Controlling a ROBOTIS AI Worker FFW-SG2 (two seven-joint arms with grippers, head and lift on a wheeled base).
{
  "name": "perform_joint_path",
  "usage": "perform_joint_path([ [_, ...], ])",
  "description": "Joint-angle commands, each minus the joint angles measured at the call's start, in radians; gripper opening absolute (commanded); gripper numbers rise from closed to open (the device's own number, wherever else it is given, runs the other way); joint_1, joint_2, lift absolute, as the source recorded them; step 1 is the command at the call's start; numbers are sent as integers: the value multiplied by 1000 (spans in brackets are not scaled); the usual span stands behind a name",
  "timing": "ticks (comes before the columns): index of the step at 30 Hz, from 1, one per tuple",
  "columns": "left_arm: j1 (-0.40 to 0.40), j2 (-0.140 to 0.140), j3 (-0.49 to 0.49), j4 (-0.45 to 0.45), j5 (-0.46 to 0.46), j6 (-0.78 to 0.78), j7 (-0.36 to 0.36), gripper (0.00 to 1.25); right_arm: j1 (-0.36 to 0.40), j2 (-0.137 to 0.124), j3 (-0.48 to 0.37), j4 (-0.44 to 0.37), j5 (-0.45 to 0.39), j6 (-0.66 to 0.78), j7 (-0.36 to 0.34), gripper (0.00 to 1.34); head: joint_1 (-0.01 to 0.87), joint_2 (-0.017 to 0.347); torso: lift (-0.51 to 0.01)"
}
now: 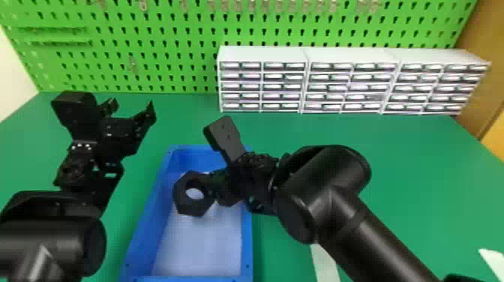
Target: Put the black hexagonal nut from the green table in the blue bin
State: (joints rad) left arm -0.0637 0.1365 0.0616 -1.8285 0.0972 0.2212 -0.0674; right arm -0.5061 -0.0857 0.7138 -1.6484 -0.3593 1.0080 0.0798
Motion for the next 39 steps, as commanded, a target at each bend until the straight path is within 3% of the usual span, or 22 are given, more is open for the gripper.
perform_joint_path([
  [1, 1, 0, 0, -2, 2, 0, 0, 785, 0, -6, 26, 19, -17, -8, 0, 267, 686, 52, -97],
  [13, 2, 0, 0, -2, 7, 0, 1, 785, -5, -11, 47, 28, -23, -9, 0, 281, 686, 52, -97],
  [22, 2, 2, 1, -2, 9, 1, 1, 785, -6, -17, 53, 35, -7, -9, 0, 428, 686, 52, -97],
  [24, 2, 0, 0, -2, 6, 1, 3, 785, -8, -17, 56, 36, 5, -8, 0, 489, 686, 52, -97],
  [26, 2, 2, -5, -2, 6, 1, 3, 785, -11, -16, 58, 36, 22, 0, 0, 672, 686, 52, -97],
  [29, 1, 0, -9, -2, 4, 1, 3, 785, -11, -16, 56, 36, 26, 0, 0, 838, 686, 52, -97],
  [33, -1, 0, -13, -2, 4, 9, 4, 785, -12, -16, 53, 38, 23, 0, 0, 928, 686, 52, -97],
  [39, 1, 0, -11, -2, 7, 9, 4, 785, -11, -16, 49, 38, 20, -2, 0, 939, 686, 52, -97],
])
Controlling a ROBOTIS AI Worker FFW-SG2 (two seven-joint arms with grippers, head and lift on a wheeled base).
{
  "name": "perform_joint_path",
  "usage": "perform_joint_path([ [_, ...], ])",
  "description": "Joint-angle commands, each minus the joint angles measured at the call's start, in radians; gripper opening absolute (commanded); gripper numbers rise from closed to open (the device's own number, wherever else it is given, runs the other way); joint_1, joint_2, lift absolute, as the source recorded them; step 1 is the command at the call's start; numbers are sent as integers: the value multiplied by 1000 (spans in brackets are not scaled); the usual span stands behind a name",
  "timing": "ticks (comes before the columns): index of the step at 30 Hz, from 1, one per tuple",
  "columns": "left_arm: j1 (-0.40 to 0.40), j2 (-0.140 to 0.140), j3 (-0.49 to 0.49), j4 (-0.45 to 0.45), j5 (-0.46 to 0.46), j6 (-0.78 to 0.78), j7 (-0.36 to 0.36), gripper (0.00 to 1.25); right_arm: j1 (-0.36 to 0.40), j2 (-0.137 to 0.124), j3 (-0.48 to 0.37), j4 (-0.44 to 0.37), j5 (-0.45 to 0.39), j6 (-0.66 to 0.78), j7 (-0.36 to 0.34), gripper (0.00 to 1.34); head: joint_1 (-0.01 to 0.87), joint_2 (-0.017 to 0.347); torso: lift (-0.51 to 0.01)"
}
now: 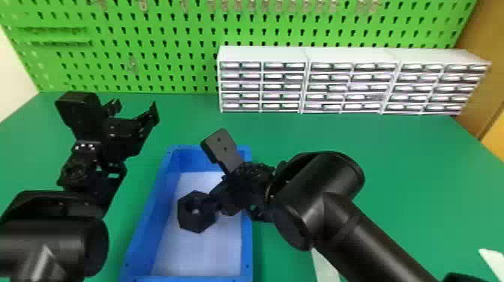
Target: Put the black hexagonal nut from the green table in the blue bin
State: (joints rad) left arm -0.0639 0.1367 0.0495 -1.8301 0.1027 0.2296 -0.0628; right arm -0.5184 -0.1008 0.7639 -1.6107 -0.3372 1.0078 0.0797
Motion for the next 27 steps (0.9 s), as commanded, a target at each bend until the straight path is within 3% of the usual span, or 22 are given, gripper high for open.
perform_joint_path([
  [1, 1, 0, 1, 0, 2, 1, 0, 785, 0, 1, -1, 0, -2, -2, 0, 939, 686, 52, -97],
  [13, 4, 0, 3, 0, 5, 1, 0, 785, 11, -2, -38, -14, 14, -18, 17, 939, 686, 52, -97],
  [27, 6, 0, 1, 0, 6, 1, 0, 787, 69, 1, -244, -141, 144, -20, 83, 939, 686, 52, -97],
])
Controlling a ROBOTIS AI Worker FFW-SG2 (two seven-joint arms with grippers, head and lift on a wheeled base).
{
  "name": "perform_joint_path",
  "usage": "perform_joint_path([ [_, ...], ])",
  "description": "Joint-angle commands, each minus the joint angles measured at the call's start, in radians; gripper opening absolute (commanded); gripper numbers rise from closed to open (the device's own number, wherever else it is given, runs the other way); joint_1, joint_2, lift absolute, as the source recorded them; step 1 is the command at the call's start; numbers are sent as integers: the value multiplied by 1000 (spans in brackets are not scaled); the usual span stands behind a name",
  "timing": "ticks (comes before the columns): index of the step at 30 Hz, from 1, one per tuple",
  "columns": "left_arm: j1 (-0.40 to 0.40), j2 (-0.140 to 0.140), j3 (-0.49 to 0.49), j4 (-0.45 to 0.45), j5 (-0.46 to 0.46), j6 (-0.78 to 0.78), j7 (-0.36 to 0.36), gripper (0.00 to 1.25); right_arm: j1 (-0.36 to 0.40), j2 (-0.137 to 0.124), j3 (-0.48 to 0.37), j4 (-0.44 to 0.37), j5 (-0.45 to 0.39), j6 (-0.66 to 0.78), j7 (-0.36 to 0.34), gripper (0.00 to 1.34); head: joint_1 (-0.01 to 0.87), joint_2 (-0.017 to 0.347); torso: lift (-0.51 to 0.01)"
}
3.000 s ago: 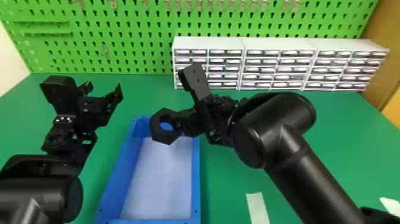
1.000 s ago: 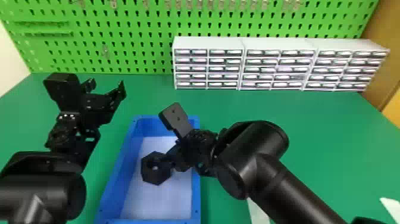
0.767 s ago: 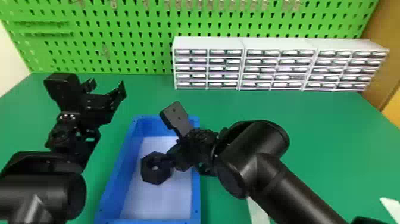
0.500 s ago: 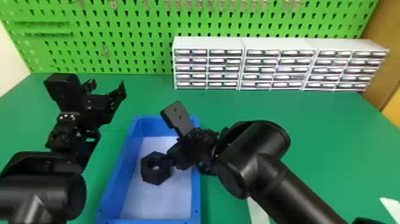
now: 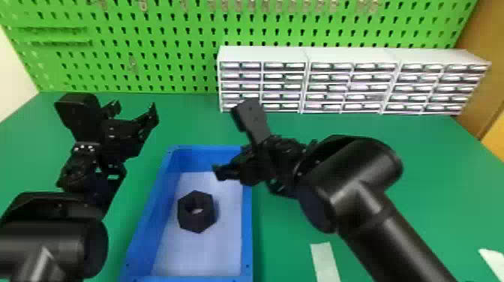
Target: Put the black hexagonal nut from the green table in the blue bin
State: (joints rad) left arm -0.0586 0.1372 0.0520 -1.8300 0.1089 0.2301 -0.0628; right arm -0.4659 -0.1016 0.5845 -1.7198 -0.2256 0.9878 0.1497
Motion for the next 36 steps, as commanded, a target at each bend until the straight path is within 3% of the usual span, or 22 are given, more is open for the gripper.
perform_joint_path([
  [1, 0, 1, -1, 0, 0, 0, 0, 785, 21, 3, -81, -41, 43, 0, 17, 939, 686, 52, -97],
  [8, 0, 1, -9, 0, 2, 0, -2, 790, 73, 14, -229, -75, 109, -63, 76, 939, 686, 52, -97],
  [18, 0, -1, -12, 0, 8, -3, -2, 789, 176, 37, -408, -96, 140, -228, 85, 939, 686, 52, -97],
  [26, 5, 1, -7, 0, 18, -18, -2, 785, 237, 45, -473, -99, 169, -374, 83, 939, 686, 52, -97],
  [36, 0, -1, -14, 0, 25, -18, -2, 785, 293, 76, -565, -93, 229, -440, 83, 939, 686, 52, -97],
])
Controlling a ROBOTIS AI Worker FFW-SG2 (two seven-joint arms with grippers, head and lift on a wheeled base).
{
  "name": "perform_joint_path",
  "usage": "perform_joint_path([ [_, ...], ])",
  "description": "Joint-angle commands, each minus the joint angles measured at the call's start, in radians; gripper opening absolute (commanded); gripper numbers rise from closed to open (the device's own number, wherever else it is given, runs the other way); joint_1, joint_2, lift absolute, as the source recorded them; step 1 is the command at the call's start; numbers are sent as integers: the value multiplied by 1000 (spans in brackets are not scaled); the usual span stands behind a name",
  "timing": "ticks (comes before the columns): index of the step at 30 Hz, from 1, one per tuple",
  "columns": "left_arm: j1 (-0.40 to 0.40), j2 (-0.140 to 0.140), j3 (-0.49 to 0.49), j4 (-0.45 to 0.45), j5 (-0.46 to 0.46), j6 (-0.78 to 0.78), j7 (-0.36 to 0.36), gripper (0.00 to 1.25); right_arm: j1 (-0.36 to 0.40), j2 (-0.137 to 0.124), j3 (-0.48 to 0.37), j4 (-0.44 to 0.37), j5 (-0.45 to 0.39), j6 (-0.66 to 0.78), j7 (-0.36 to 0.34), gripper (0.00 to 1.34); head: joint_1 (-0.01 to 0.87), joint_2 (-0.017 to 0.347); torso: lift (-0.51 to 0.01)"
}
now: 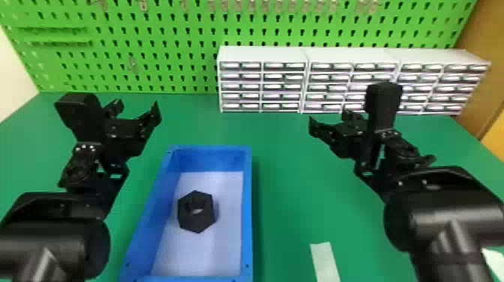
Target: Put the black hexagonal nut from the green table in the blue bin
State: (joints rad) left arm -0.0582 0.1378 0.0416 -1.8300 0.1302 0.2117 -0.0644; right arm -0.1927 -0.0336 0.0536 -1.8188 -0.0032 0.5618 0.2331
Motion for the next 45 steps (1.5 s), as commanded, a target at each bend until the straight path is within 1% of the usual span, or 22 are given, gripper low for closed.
perform_joint_path([
  [1, 0, 0, -3, 0, 3, 0, 0, 785, 26, 7, -38, 6, 8, -23, 0, 939, 686, 52, -97],
  [4, 0, 0, -3, 0, 3, 0, 0, 785, 45, 9, -55, 12, 11, -62, 0, 939, 686, 52, -97],
  [8, 3, 0, -5, 0, 3, 0, 0, 785, 81, 24, -87, 21, 11, -109, -1, 939, 686, 52, -97],
  [13, 4, -1, -3, 0, 3, 0, 0, 785, 110, 34, -97, 38, 12, -186, -1, 939, 686, 52, -97],
  [18, 12, -1, 0, 0, 2, -9, 0, 785, 130, 34, -87, 46, 14, -226, -14, 939, 686, 52, -97],
  [21, 18, -1, 0, 3, 2, -9, 0, 785, 144, 34, -75, 52, 17, -250, -40, 939, 686, 52, -97],
  [25, 26, -1, 0, 14, 3, -23, 2, 785, 159, 34, -74, 64, 9, -306, -51, 939, 686, 52, -97],
  [28, 34, -1, 1, 23, 8, -38, 2, 785, 173, 34, -75, 67, 11, -358, -75, 939, 686, 52, -97],
  [30, 35, -1, 1, 28, 9, -45, 2, 785, 176, 34, -78, 69, 11, -365, -86, 939, 686, 52, -97],
  [35, 37, -1, 0, 46, 14, -80, 0, 785, 177, 34, -83, 90, 5, -428, -87, 939, 686, 52, -97],
  [45, 29, -1, -17, 78, 14, -118, 2, 785, 187, 34, -87, 105, 8, -471, -97, 939, 686, 52, -97],
])
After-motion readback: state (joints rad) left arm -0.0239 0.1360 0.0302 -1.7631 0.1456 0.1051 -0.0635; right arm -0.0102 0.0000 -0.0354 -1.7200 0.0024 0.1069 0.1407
